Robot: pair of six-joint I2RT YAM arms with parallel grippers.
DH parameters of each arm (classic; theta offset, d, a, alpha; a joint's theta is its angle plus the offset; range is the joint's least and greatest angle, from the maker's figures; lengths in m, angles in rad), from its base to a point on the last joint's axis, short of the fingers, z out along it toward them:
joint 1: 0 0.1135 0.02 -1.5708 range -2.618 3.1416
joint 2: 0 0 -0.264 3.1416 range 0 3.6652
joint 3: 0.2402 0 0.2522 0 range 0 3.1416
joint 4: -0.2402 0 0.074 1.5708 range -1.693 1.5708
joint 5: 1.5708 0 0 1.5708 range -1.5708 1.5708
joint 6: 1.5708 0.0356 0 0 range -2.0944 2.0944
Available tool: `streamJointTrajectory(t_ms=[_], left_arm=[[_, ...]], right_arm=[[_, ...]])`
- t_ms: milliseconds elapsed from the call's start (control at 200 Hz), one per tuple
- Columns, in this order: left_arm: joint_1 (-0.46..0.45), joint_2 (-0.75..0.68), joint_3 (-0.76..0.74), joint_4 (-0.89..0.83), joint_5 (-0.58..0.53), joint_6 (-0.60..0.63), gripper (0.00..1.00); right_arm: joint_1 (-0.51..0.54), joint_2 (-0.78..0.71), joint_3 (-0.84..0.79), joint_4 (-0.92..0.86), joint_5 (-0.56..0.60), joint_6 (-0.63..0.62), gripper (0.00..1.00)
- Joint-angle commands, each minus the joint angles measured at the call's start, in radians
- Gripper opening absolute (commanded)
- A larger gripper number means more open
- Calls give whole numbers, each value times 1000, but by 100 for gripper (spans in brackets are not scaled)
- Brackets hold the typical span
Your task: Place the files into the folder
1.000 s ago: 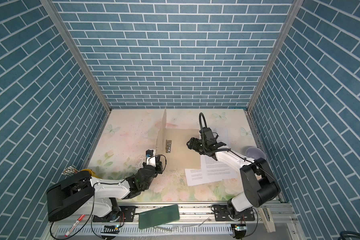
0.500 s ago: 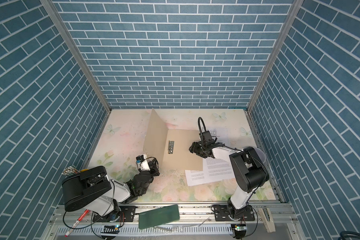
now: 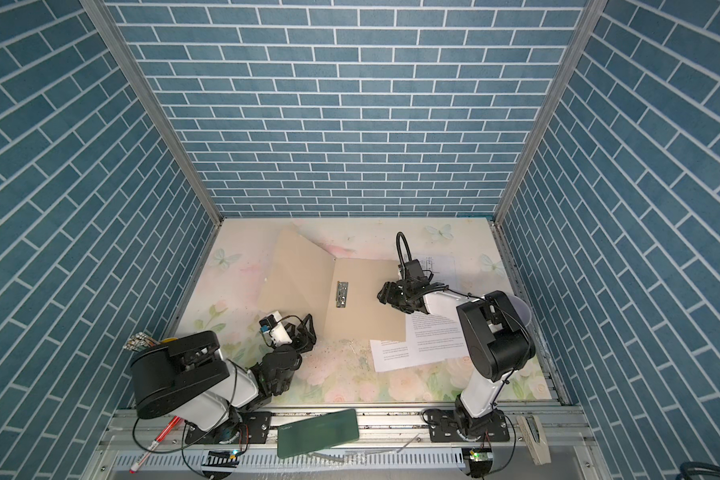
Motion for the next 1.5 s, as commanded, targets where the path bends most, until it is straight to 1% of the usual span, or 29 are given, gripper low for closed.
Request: streamJointTrajectory(t_ms=[0,55,110,160,235,315,396,436,496,541,566,601,726,871,941,1001,1056,1217,1307,1322,1427,1452,1497], left_arm=[[2,-127,17,-279,-58,-62,76],[3,-223,51,-478,-73,-94,81],[3,-324,102,-716,-98,-141,89],[3,-398,143,-895,-120,-169,93],[3,-476,151,-994,-137,-170,99],[4,-531,162,-1092,-135,-187,100],[4,-548,215,-1231,-126,-209,100],[4,-545,254,-1345,-134,-268,100],[4,-537,297,-1503,-150,-401,100],[4,-538,311,-1583,-147,-495,100],[4,-540,315,-1622,-139,-528,100],[4,-548,319,-1653,-125,-543,100],[3,-564,337,-1674,-97,-507,100],[4,-503,393,-1600,-94,-344,100],[4,-447,436,-1544,-67,-221,100],[3,-392,483,-1530,-37,-157,100],[3,-345,525,-1525,-10,-116,100],[-2,-256,599,-1438,57,11,100],[-2,-219,626,-1407,85,77,100],[-2,-213,653,-1404,90,87,100],[-3,-176,702,-1371,141,165,100],[-4,-167,714,-1367,156,180,100],[-3,-148,738,-1360,192,207,100]], right_arm=[[-5,43,4,-89,9,-26,69],[-4,45,12,-100,12,-30,69],[-4,47,13,-105,13,-35,69],[-4,48,15,-106,12,-34,69],[-4,50,16,-102,6,-34,69],[-4,52,26,-103,2,-34,69],[-4,48,34,-104,3,-37,70],[-4,44,37,-102,3,-38,70],[-5,43,43,-105,7,-38,70],[-4,44,51,-116,10,-40,70],[-4,46,56,-123,10,-43,70],[-3,47,61,-129,12,-46,70],[-4,43,63,-128,12,-49,72],[-4,19,69,-119,12,-55,75],[-4,-3,66,-112,16,-65,77],[-4,-30,60,-109,28,-77,79],[-4,-60,56,-115,44,-93,81],[-6,-156,30,-129,108,-152,90],[-13,-214,5,-138,160,-182,98],[-16,-226,-1,-139,169,-188,99],[-38,-274,-28,-144,191,-217,99],[-46,-284,-36,-145,218,-219,99],[-62,-298,-51,-148,230,-219,99]])
